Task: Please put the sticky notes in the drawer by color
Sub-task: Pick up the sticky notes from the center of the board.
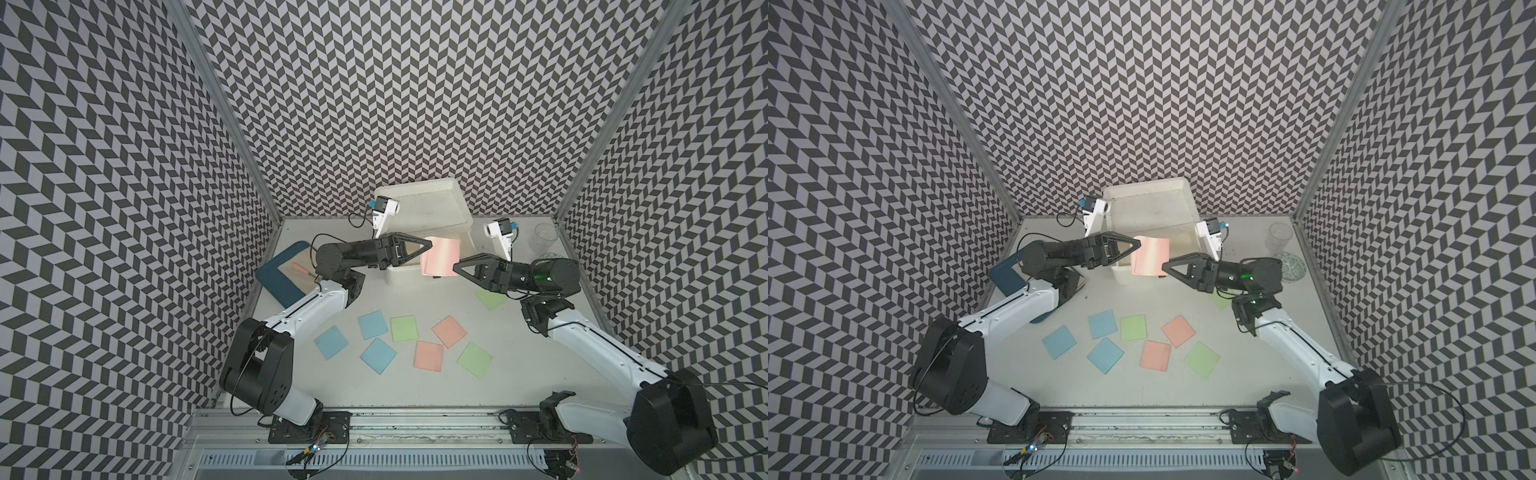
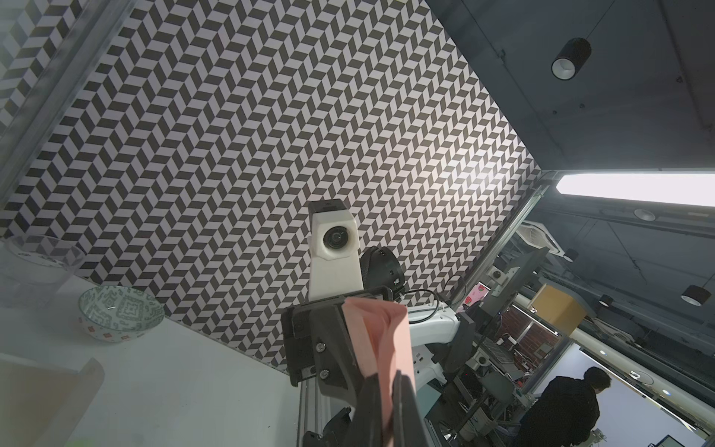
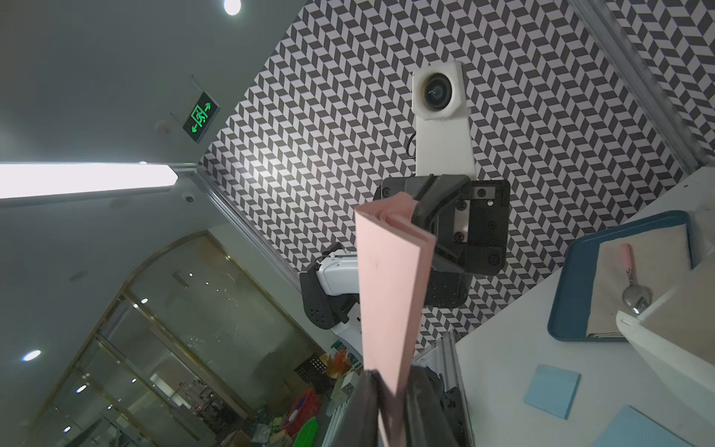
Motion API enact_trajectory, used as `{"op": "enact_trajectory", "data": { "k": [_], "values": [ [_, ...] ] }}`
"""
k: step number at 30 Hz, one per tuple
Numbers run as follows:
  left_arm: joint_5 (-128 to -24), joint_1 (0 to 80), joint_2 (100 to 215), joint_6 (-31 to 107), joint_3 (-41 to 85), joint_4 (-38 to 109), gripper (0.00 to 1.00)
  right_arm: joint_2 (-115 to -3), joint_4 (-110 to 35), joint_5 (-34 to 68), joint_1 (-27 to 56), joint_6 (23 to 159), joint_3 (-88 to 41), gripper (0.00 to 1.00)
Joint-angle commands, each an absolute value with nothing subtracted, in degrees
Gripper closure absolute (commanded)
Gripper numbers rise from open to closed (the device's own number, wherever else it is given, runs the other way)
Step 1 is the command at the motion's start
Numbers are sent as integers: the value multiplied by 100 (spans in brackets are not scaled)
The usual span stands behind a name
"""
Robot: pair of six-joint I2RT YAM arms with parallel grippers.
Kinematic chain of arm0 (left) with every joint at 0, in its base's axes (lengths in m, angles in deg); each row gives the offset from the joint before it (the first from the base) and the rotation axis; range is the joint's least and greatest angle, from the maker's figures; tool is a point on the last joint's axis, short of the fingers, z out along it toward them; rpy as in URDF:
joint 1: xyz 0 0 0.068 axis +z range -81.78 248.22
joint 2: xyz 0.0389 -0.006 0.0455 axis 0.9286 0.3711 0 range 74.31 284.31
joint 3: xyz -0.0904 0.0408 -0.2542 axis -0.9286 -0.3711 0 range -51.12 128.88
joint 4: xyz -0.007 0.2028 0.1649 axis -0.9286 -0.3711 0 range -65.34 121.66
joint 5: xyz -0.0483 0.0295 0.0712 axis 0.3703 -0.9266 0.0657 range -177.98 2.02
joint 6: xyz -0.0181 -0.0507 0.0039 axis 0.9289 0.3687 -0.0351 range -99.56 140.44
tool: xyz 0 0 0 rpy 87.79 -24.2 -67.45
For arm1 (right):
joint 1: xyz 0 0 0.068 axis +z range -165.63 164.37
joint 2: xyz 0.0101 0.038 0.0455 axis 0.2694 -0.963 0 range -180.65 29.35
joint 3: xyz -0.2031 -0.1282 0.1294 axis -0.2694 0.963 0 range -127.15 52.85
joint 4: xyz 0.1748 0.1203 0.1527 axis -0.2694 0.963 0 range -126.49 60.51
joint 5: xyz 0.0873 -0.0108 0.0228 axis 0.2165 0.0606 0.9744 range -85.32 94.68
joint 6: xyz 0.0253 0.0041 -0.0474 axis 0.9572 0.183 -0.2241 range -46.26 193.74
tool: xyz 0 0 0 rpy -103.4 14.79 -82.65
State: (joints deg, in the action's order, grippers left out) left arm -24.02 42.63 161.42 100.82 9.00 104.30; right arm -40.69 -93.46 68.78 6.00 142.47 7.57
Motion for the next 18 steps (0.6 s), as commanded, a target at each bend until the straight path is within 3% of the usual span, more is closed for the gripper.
{"op": "enact_trajectory", "data": {
  "k": [1,4,8,13,18],
  "values": [
    [-2364,4274,15891,9626,998,9911,90,-4019,-9678,6933,639,14273,761,92],
    [-2432,4379,15761,9146,992,9124,70,-4032,-9514,6892,634,14203,763,95],
    [-2854,4740,15526,7408,1226,6219,48,-4066,-8321,6526,599,13508,599,96],
    [-3787,5177,15032,6171,990,4479,37,-4207,-6186,5309,596,12172,133,96],
    [-4819,5187,14742,5187,760,3319,36,-4572,-5841,4050,582,12037,-80,98]
  ]
}}
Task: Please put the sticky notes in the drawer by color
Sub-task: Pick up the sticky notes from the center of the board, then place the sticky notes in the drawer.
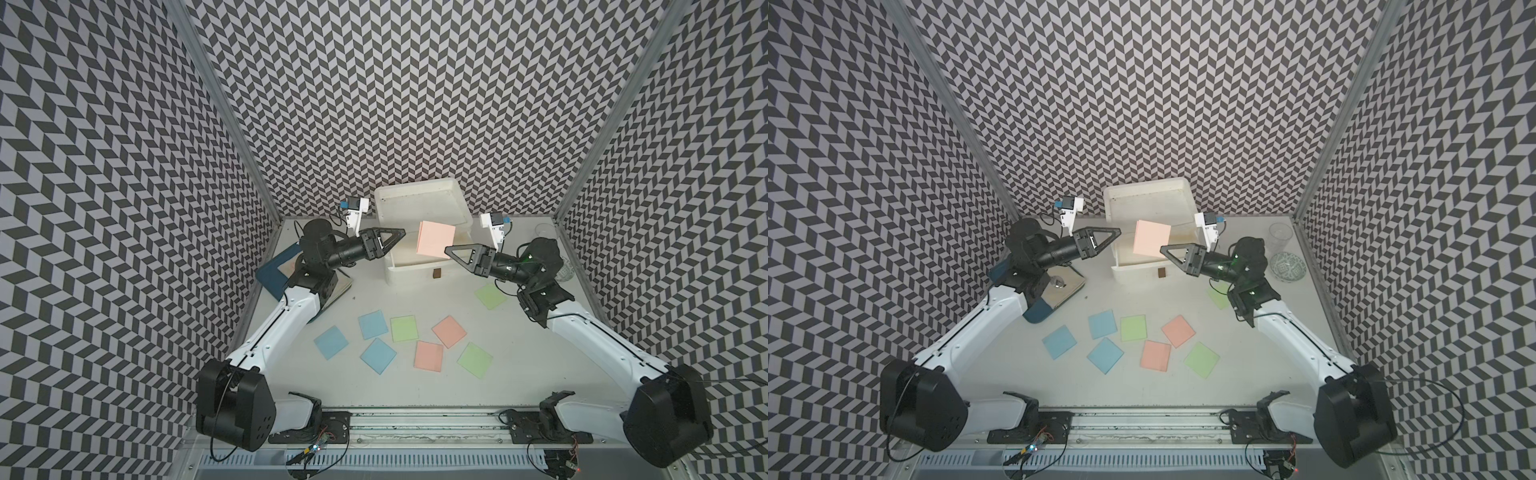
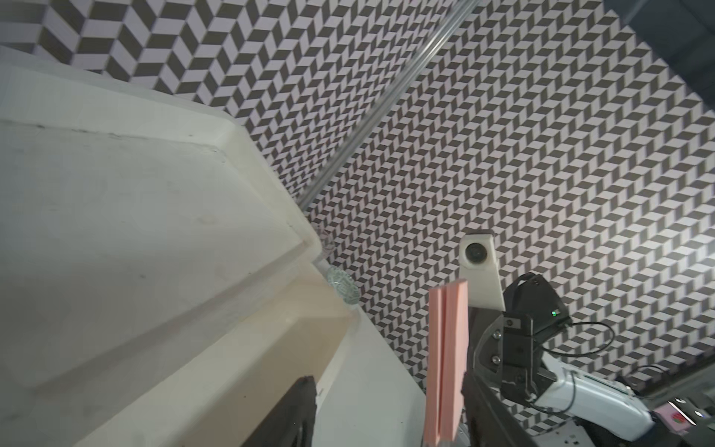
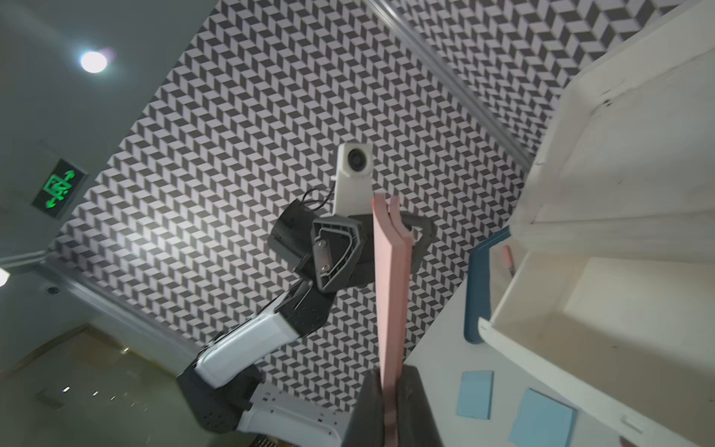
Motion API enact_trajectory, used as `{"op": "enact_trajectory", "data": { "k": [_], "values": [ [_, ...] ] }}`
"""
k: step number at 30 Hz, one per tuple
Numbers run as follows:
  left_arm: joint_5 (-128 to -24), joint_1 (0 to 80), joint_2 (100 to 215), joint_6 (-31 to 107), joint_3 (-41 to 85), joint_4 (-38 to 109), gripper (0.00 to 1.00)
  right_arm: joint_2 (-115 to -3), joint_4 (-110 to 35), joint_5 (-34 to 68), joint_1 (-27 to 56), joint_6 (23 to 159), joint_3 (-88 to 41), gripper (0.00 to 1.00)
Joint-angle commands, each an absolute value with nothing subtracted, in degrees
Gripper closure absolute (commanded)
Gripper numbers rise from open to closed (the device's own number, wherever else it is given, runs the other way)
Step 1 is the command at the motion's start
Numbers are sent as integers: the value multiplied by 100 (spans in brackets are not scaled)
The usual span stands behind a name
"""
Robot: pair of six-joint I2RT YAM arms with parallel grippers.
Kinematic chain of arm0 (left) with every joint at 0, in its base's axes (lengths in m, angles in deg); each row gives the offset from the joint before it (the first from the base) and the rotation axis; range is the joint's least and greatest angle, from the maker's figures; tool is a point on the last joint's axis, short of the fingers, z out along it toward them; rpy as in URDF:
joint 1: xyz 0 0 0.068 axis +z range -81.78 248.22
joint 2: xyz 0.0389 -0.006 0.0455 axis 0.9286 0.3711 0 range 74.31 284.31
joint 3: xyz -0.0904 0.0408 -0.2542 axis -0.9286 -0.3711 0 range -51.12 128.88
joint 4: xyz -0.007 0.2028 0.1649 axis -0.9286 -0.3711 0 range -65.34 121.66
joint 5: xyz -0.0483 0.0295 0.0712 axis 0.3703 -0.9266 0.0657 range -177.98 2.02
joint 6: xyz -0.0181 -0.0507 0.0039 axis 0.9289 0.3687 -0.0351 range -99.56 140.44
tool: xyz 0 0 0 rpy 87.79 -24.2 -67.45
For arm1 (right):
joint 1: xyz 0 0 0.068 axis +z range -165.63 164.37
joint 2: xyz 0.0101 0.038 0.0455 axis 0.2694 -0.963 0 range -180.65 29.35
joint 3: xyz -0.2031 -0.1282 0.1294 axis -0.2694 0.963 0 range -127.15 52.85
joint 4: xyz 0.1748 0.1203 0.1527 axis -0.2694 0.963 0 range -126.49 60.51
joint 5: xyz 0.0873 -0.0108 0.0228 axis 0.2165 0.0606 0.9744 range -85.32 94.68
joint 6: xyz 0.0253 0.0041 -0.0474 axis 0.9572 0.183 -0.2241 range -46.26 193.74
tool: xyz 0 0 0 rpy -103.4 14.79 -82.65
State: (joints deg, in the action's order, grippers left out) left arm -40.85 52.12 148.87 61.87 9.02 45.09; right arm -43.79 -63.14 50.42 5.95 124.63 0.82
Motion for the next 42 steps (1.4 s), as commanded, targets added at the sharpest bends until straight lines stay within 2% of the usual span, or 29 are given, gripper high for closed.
{"op": "enact_trajectory", "data": {
  "k": [1,8,15,20,22,25,27,35,37,42],
  "values": [
    [-4900,5187,14735,5070,690,3209,36,-4681,-5787,3899,588,12011,-178,99],
    [-5063,5187,14386,4597,167,2986,36,-5289,-5029,3469,594,11792,-672,99],
    [-5175,5188,14132,4122,159,2515,35,-4913,-4628,2669,625,11525,-337,97],
    [-5065,5191,14111,4135,159,2553,35,-4834,-4317,2650,638,11354,-340,91],
    [-5063,5187,14115,4128,144,2551,35,-4758,-4238,2574,675,11306,-340,85],
    [-5055,5187,14098,4136,128,2565,35,-4629,-3966,2367,695,11106,-433,65],
    [-5054,5187,14093,4162,94,2597,35,-4542,-3733,2188,689,10945,-519,59],
    [-5059,5172,14157,4268,26,2705,35,-3753,-2853,1361,696,10152,-628,51],
    [-5063,5153,14152,4384,-7,2800,35,-3527,-2710,1439,729,9858,-505,49],
    [-5362,4941,14155,4525,-150,2927,35,-3026,-2349,1499,1479,8954,235,43]
  ]
}}
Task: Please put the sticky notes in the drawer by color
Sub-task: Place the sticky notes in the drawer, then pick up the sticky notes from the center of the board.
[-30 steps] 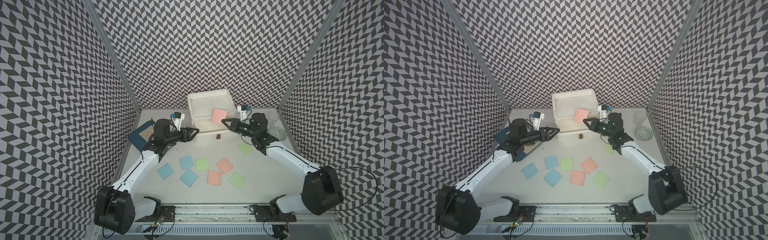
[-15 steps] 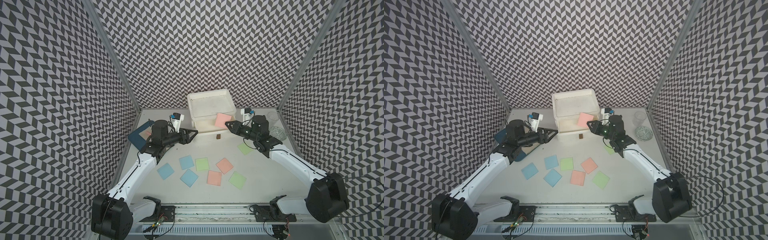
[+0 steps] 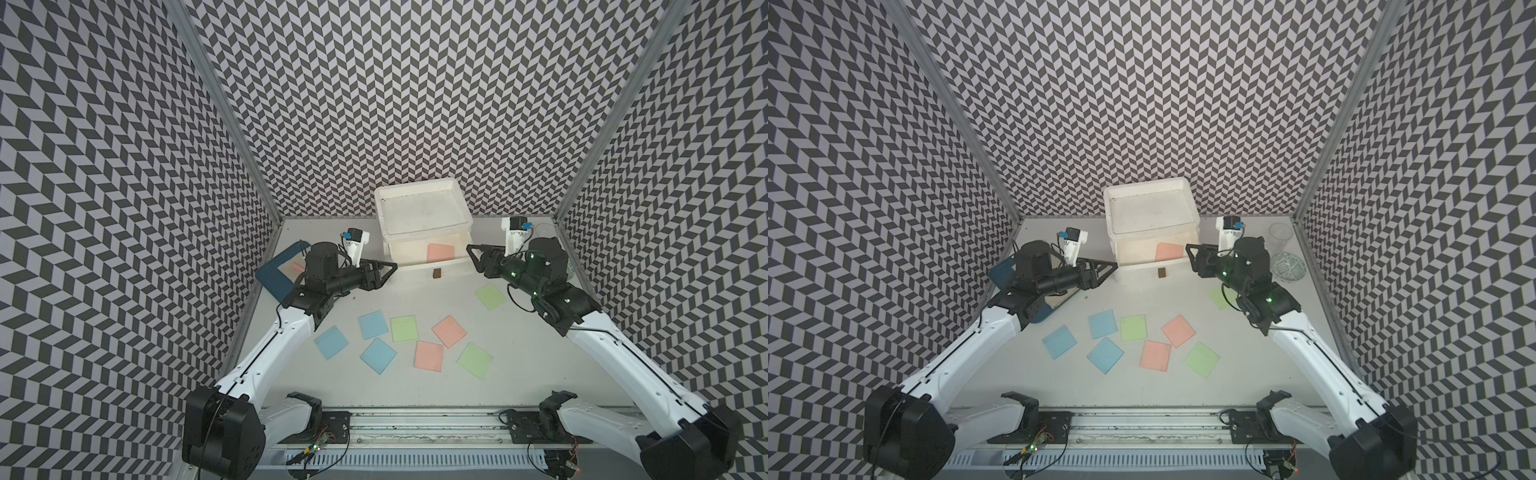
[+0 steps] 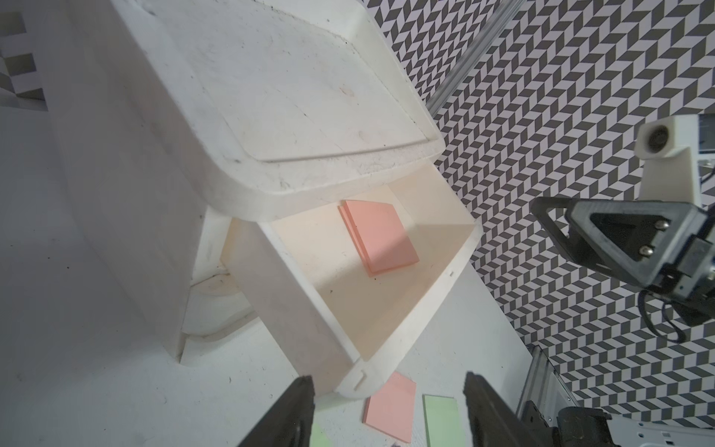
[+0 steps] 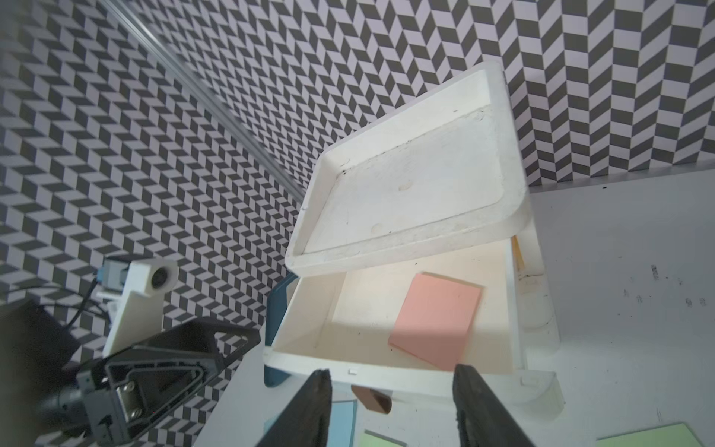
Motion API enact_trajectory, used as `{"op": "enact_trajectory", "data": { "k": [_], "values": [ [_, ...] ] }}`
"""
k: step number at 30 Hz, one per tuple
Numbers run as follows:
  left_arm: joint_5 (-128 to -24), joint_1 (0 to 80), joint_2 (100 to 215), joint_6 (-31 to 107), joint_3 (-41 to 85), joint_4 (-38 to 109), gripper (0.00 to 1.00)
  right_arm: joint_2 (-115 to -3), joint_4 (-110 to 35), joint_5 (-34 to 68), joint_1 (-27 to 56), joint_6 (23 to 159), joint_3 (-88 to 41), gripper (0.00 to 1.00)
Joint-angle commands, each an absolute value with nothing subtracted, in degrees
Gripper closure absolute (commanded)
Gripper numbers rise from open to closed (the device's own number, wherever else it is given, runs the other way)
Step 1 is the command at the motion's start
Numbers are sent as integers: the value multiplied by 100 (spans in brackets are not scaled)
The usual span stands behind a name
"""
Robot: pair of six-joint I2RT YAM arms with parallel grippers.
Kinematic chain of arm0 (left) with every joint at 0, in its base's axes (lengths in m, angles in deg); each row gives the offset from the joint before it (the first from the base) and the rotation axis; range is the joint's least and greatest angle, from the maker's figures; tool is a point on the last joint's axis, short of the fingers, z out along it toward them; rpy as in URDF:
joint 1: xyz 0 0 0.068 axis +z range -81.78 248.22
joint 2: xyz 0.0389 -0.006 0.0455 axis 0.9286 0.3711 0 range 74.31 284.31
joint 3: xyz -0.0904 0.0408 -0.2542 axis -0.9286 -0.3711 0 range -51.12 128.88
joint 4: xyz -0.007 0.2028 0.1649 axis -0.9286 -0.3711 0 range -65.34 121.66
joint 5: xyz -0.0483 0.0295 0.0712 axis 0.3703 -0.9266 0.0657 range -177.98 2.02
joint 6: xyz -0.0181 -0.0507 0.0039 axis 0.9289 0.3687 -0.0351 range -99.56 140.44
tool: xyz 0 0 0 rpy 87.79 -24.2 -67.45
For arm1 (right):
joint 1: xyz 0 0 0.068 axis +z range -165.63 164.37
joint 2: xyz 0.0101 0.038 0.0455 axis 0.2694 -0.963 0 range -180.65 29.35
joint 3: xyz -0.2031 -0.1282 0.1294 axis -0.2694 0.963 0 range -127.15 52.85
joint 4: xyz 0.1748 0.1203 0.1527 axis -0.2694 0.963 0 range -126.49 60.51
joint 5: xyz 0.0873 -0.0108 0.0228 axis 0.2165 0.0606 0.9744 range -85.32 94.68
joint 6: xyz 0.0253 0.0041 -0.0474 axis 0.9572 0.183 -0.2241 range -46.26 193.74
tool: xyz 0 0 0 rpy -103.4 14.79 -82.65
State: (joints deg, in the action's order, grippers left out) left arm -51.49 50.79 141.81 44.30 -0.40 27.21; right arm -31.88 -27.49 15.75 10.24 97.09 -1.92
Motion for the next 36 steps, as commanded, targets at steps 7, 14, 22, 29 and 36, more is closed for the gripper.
{"op": "enact_trajectory", "data": {
  "k": [7,14,22,29,36],
  "values": [
    [-5877,4639,14286,4646,-608,3337,35,-3131,-2245,616,2723,8767,1457,39],
    [-6131,4571,14044,4576,-933,3482,35,-3986,-2620,159,2972,8918,1720,25],
    [-6231,4570,13491,4595,-1249,3535,34,-5102,-2651,-275,2983,8815,1411,16],
    [-6197,4569,13504,4582,-1368,3588,34,-5413,-2333,-462,2988,8787,1189,16],
    [-6169,4568,13509,4577,-1361,3588,34,-5759,-2037,-509,3016,8815,1061,8]
  ]
}}
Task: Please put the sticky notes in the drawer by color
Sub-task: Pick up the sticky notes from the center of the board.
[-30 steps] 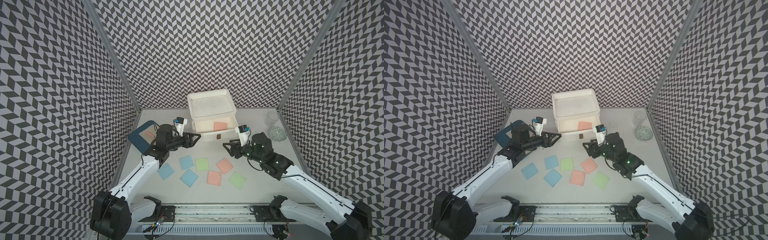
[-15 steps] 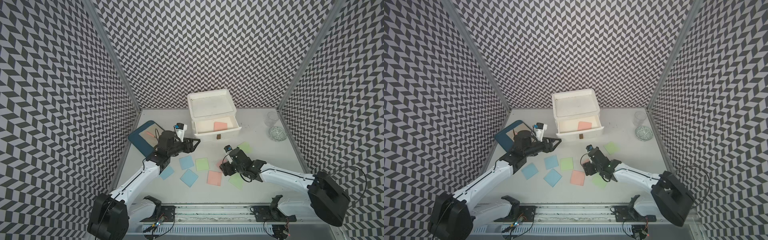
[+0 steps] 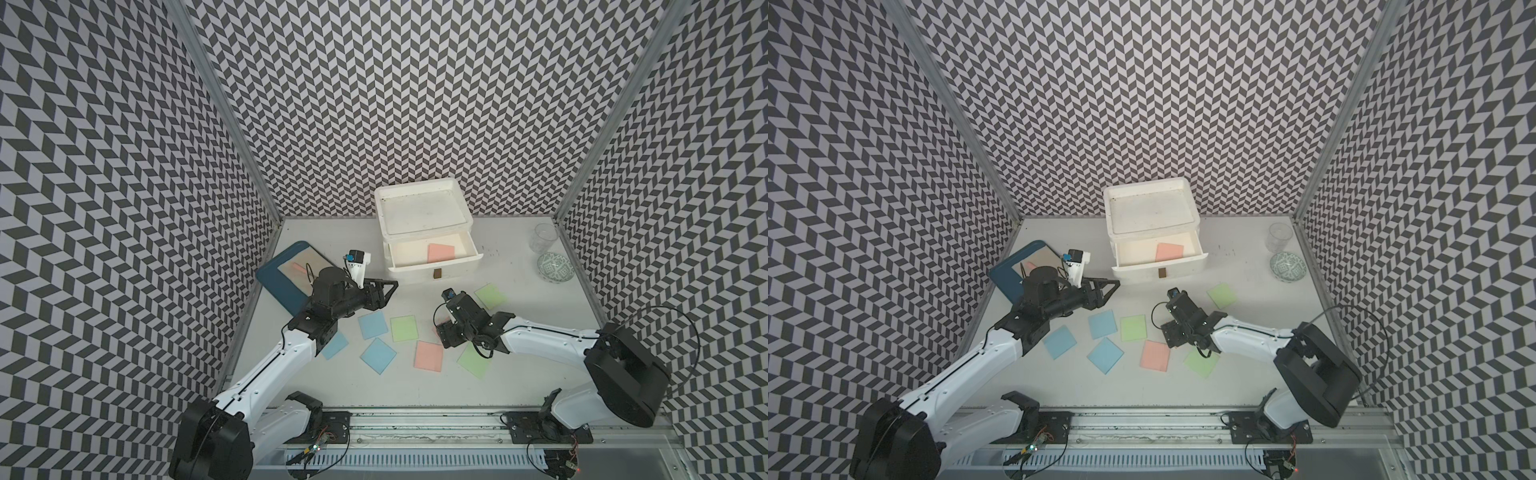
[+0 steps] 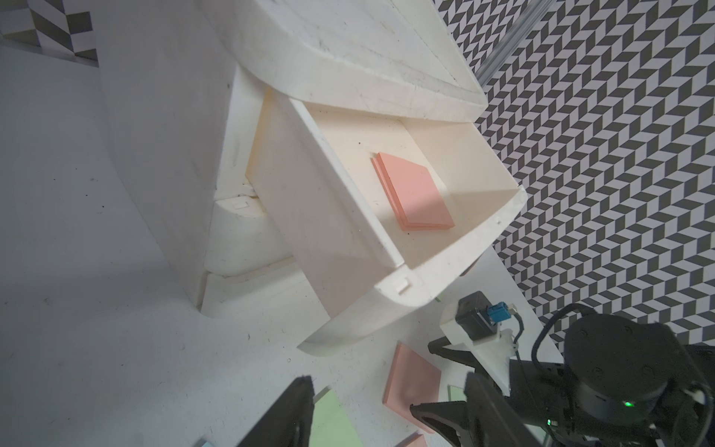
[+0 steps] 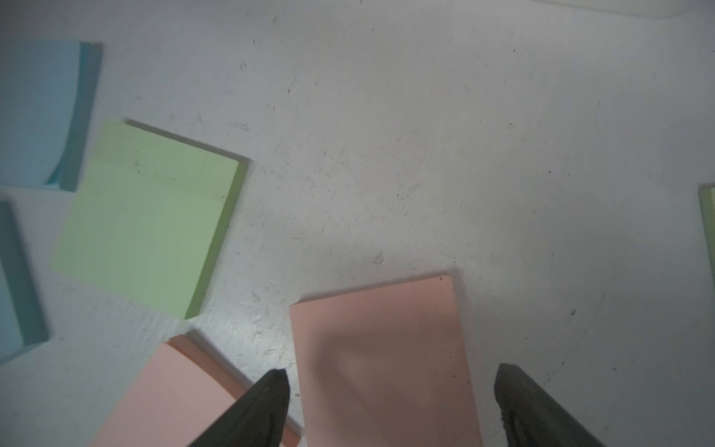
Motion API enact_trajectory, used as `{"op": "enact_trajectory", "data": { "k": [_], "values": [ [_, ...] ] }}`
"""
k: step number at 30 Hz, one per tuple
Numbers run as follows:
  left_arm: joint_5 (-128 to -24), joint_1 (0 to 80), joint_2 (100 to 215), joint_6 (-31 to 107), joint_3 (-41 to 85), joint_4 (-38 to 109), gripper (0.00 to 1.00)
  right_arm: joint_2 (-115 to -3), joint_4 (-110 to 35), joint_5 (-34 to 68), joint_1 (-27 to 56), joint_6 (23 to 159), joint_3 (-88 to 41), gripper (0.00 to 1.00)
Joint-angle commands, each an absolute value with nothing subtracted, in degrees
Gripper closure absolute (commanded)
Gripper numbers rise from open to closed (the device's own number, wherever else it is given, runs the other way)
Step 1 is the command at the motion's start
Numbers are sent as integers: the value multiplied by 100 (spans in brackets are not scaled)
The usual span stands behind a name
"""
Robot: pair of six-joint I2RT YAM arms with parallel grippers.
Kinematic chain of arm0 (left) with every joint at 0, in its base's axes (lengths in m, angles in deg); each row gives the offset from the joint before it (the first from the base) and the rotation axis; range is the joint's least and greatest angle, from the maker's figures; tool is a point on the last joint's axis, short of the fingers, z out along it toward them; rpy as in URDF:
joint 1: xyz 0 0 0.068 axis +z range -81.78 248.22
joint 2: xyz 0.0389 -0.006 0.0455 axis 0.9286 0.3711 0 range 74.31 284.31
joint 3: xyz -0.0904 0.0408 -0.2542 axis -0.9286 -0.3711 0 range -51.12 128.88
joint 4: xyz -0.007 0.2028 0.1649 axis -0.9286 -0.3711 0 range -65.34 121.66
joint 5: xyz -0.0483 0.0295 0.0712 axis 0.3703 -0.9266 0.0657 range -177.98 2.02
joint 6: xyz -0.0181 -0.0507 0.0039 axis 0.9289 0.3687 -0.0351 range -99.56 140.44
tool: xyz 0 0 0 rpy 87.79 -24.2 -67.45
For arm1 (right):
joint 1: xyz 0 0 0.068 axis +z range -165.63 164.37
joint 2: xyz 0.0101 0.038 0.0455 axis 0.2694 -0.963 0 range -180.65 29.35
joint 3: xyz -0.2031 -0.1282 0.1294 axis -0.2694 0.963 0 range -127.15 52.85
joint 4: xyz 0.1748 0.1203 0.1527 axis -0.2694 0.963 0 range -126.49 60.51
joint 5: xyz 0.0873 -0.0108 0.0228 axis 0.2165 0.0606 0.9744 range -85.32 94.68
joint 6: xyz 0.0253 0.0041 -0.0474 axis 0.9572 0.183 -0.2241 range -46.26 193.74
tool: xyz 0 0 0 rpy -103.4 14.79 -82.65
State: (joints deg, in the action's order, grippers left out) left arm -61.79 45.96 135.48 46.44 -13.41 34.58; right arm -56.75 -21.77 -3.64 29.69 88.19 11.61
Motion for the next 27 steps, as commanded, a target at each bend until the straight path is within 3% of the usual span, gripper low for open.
{"op": "enact_trajectory", "data": {
  "k": [1,14,27],
  "values": [
    [-6202,4564,13488,4571,-1377,3588,34,-5757,-2049,-429,3016,8799,1074,8],
    [-6188,4568,13506,4579,-1346,3585,34,-6397,-1830,-329,3135,8748,863,8],
    [-6174,4565,13445,4591,-1338,3631,34,-5961,-1869,-86,3134,8800,980,21]
  ]
}}
